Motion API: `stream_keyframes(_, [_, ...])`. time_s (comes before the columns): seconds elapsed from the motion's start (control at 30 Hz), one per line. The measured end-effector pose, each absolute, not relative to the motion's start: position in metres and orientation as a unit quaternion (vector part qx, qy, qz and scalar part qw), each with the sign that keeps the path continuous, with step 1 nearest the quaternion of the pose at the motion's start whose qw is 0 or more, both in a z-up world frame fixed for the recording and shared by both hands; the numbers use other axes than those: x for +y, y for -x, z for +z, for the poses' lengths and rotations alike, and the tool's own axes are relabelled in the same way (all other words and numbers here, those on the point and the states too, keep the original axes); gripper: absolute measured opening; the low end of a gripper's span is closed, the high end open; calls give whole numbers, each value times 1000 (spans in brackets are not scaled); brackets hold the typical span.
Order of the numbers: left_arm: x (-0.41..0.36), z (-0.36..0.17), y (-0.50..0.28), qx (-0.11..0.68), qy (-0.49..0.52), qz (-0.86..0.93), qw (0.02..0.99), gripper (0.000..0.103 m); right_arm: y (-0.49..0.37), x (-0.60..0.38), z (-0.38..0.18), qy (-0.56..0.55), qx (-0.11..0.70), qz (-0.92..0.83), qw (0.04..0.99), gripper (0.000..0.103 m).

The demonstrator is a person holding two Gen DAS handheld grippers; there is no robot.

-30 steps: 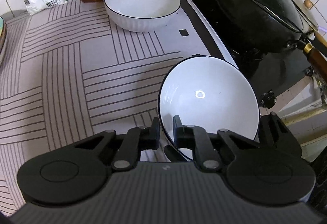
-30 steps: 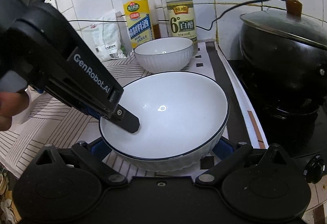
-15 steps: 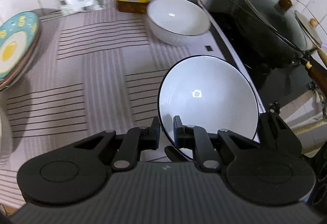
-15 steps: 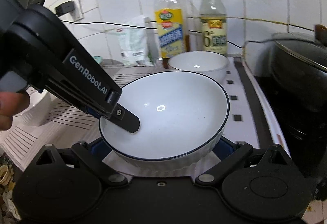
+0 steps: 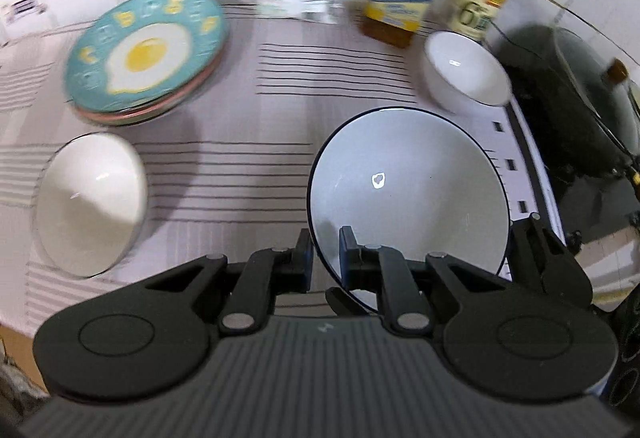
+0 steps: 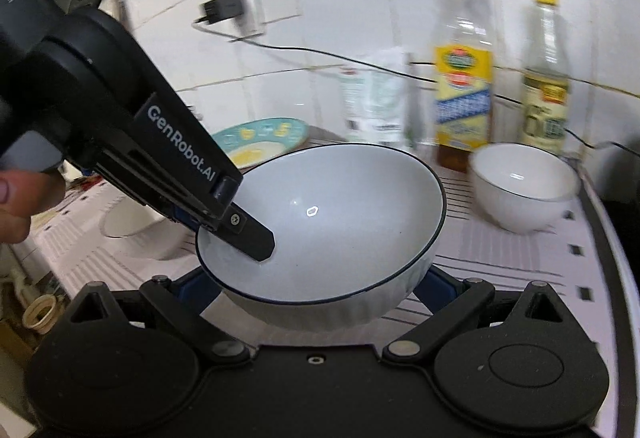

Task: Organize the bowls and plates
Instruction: 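Carry the white bowl over the first bowl and lower it inside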

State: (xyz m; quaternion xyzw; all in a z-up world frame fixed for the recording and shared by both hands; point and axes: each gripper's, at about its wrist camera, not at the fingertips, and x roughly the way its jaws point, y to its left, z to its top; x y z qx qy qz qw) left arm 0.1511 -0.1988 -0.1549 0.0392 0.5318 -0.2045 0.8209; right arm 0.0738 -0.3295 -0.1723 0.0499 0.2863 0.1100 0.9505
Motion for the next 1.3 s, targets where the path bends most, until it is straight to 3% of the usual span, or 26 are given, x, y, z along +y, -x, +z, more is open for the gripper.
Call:
stream_keyframes(0.73, [-56, -136, -189, 533, 8, -97, 840, 12, -125, -204, -155, -26, 281, 245, 927, 102])
stream_keyframes(1.3, [-40, -163, -220, 541, -16, -66, 838, 12, -159, -165, -176, -13, 319, 257, 912, 102])
